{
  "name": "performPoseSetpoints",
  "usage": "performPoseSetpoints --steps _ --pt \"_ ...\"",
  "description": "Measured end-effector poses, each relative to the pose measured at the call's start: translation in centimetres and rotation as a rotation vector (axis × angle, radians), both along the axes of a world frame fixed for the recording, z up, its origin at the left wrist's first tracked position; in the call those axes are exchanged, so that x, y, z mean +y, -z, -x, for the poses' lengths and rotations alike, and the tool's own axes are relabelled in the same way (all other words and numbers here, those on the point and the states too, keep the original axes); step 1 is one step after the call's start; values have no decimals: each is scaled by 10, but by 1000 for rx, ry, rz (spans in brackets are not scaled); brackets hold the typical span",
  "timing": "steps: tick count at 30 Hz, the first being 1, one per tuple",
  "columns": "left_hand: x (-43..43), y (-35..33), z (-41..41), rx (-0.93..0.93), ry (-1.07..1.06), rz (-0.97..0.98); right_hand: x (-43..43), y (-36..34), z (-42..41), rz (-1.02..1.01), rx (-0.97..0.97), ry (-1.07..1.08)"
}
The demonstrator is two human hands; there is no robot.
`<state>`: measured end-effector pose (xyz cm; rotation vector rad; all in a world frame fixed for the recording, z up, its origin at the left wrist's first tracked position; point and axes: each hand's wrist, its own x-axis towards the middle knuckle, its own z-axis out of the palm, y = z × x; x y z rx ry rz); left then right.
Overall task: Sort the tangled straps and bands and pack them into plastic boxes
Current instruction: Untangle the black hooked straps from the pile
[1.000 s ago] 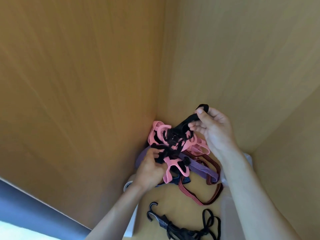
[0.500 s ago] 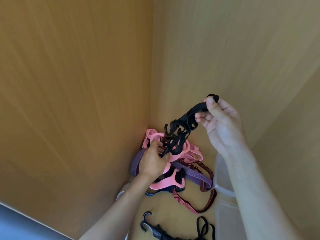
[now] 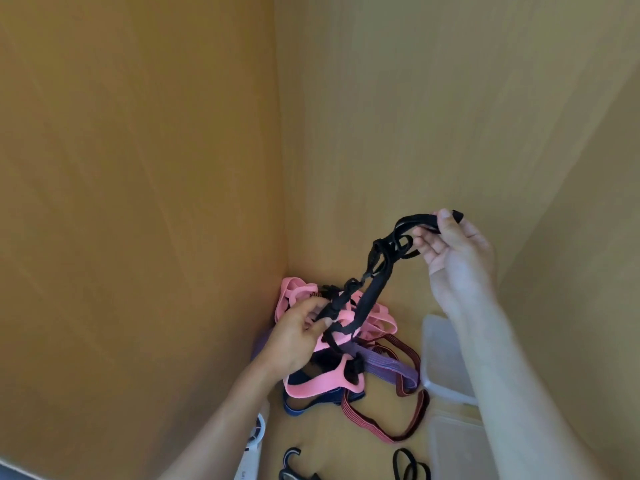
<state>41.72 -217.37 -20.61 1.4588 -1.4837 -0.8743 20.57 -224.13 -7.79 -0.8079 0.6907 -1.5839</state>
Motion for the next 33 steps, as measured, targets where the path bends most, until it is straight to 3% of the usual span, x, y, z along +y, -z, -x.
performPoseSetpoints --steps 7,18,22,25,30,33 --pt "0 -16 3 16 66 23 -5 3 12 -39 19 23" --pt "-17 -37 7 74 -134 96 2 46 17 -165 283 -35" --pt "-21 -37 10 89 -172 66 8 58 16 -196 501 -59" --pt "-21 -39 13 67 -196 90 16 67 11 -127 783 -76" --pt "-19 -44 24 108 -213 97 42 76 -15 -38 1063 -250" --pt "-18 -46 27 80 -218 108 44 86 -29 92 1533 -152"
